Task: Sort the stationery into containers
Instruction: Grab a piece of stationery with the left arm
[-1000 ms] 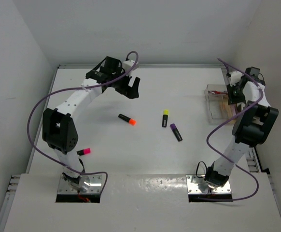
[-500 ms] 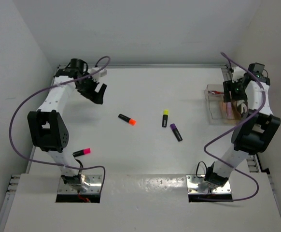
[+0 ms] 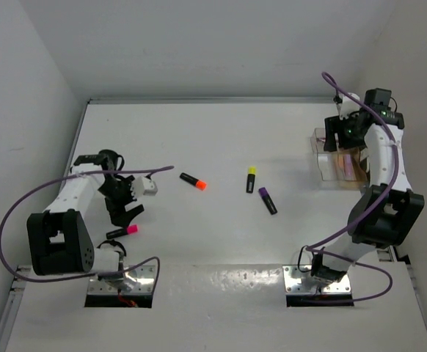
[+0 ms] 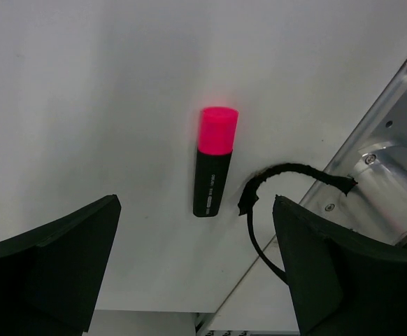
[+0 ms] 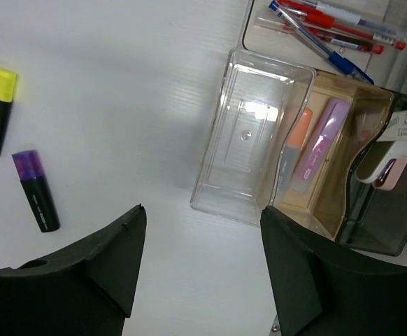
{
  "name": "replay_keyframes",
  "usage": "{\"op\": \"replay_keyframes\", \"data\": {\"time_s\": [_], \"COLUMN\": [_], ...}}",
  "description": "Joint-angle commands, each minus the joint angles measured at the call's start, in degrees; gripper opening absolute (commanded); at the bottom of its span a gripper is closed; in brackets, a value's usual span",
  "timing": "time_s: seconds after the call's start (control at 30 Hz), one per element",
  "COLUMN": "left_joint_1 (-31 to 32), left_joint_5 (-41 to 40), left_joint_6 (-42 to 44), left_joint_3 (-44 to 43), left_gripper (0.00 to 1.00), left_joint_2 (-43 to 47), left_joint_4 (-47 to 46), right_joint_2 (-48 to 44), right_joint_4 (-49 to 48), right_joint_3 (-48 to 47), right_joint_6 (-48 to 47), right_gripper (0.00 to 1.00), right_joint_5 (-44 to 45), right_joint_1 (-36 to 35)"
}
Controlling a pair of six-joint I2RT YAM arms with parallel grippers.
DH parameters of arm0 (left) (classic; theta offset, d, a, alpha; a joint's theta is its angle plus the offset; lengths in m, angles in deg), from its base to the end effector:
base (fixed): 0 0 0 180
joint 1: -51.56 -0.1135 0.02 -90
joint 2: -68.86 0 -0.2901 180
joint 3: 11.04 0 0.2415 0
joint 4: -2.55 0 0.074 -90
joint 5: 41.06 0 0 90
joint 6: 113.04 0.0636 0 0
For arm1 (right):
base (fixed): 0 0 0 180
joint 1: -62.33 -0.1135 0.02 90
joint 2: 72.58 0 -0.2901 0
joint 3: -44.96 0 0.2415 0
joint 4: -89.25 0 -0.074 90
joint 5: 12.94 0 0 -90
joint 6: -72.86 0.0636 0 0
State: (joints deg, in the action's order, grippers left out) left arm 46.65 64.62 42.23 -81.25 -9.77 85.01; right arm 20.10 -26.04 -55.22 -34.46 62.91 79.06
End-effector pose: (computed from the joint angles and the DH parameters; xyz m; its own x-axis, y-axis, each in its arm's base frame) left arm 0.2004 0.0000 0.2273 -0.4954 0.8352 -0.2390 0.8686 0.4789 -0.1270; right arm 0.3363 -0.0848 0.3208 -0.8139 -0.0568 -0.5782 -0.0942 0.9949 0.0350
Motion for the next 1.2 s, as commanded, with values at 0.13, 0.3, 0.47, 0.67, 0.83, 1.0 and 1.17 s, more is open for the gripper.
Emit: {"op": "replay_keyframes", "data": {"time_s": [0.13,0.3,0.47,0.67,0.83,1.0,1.17], "left_joint_1": [-0.37,-0.1,0.07,0.95,1.3,2.18,3.15], "left_joint_5": [-3.98,-5.14,-5.4,-6.28,-6.63,-5.14,1.79], "left_joint_6": [2.14,1.35,0.12,-2.26,-2.61,-4.01,-11.38], "left_joint_3": [11.87,17.68,20.67,24.01,26.04,24.64,13.23], "left_gripper": [0.94,0.92,0.9,0.85,0.74,0.46,0.25], "left_joint_2": [7.86,7.88,5.51,5.07,4.54,3.57,2.17], "left_joint_4": [-15.04,-21.65,-25.7,-32.56,-35.99,-36.7,-32.92], "right_joint_2": [-0.05,0.13,0.39,1.09,1.54,0.57,-2.41], "right_joint_4": [0.65,1.27,1.7,2.23,2.76,3.11,2.15], "right_joint_3": [-0.68,-0.86,-1.12,-2.09,-2.71,-3.23,-3.32], "right_joint_6": [1.85,2.12,1.59,1.94,2.38,3.78,7.37], "right_gripper": [0.66,0.66,0.66,0.66,0.64,0.64,0.64], "right_joint_5": [-0.96,-0.97,-0.61,-0.44,-0.52,-4.03,-14.48], "right_joint_1": [0.06,0.06,0.06,0.06,0.06,-0.12,-1.87]}}
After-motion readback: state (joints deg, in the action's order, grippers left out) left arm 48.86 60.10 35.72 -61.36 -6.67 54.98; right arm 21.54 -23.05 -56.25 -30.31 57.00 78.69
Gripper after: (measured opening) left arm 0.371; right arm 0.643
